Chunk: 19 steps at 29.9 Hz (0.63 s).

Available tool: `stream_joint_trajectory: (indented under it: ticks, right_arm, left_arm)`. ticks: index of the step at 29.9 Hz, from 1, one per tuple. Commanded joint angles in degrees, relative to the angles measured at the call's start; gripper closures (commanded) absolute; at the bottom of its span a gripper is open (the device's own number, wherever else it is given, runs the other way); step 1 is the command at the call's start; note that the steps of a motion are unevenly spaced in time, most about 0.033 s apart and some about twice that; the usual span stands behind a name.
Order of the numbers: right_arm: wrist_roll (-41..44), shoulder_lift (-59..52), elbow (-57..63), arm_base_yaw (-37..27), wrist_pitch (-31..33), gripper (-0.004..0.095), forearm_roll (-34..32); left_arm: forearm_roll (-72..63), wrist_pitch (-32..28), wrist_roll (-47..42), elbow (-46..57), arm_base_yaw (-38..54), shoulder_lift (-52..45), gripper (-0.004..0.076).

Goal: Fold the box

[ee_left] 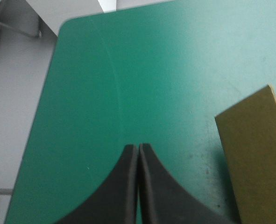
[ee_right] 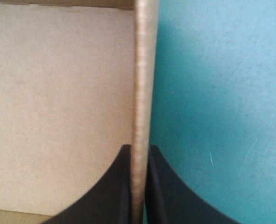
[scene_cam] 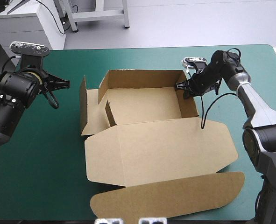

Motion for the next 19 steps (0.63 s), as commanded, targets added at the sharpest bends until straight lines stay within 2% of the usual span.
stream_joint_trajectory:
  ticks: [1,3,7,10,14,19]
  right_arm:
    - [1.11,-2.03,-1.21,0.60,-1.13,0.0801,-2.19]
    - [2.37,-2.03,-1.21,1.15,-1.83,0.0750,-2.85]
    - [5.28,-2.03,-1.21,1.27,-2.07,0.0563,-3.98]
    - [5.39,-2.03,-2.77,1.27,0.57,0.0471,-4.94]
    - [5.80,-2.28,-7.56,1.27,5.43,0.0464,-6.07]
    - [8.22,-5.60,-13.27,1.27,5.97,0.0464,-6.23]
  left_arm:
    - [-7.80,-2.61,3.57,-1.76,5.55,0.71,0.0732]
    - [-12.65,-2.61,6.09,-1.76,9.20,1.35,0.0732]
    - [-22.72,-2.37,11.72,-1.76,15.57,1.86,0.0732]
    - [-27.03,-2.16,14.97,-1.76,19.45,1.86,0.0732]
    - [-31.20,-1.94,18.26,-1.76,23.43,1.86,0.0732]
    - [-33.11,-2.28,21.09,-1.76,26.05,1.86,0.0732]
